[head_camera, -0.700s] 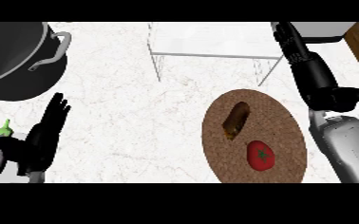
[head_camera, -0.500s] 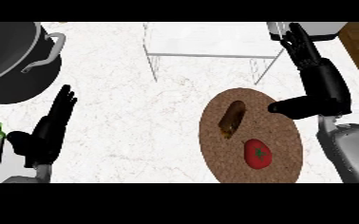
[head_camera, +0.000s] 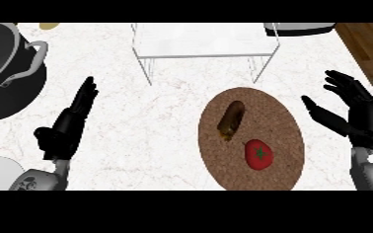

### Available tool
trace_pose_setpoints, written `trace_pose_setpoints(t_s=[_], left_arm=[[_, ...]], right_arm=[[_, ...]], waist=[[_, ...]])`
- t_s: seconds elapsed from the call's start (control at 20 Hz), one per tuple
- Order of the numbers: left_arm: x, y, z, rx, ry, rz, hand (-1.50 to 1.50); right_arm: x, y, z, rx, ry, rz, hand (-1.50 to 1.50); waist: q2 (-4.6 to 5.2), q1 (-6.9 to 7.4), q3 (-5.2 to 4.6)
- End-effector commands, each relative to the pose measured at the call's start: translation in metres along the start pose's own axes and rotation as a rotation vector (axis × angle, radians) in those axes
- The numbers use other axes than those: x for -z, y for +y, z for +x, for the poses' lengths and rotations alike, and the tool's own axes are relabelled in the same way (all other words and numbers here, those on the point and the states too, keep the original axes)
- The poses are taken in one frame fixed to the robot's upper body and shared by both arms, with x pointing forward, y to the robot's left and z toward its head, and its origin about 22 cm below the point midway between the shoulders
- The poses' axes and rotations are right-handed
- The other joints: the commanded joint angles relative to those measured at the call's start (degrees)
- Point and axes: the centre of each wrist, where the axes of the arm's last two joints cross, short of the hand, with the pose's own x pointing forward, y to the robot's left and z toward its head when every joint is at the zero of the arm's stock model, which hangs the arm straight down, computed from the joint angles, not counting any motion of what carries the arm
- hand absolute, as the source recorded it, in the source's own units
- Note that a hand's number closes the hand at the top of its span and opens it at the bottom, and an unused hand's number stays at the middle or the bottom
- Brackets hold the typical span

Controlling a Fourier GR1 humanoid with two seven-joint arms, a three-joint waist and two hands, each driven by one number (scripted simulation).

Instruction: Pick the tomato from the placemat and place it in the tiered shelf

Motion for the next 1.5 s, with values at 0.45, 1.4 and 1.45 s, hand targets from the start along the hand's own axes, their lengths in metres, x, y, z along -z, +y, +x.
trace_pose_setpoints(t_s=[0.45,1.4,1.45], left_arm=[[0.028,-0.031,0.012,0.023,-0.006,-0.068,0.00],[0.026,-0.037,0.014,0.030,-0.015,-0.078,0.00],[0.019,-0.048,0.013,0.016,-0.013,-0.101,0.00]], right_arm=[[-0.086,-0.053,-0.030,0.042,-0.024,0.098,-1.50],[-0.104,-0.036,0.142,-0.693,0.166,0.502,-1.50],[-0.098,-0.037,0.149,-0.726,0.184,0.491,-1.50]], waist=[[-0.18,2.95,-0.17],[-0.13,4.19,-0.31],[-0.09,4.54,-0.24]])
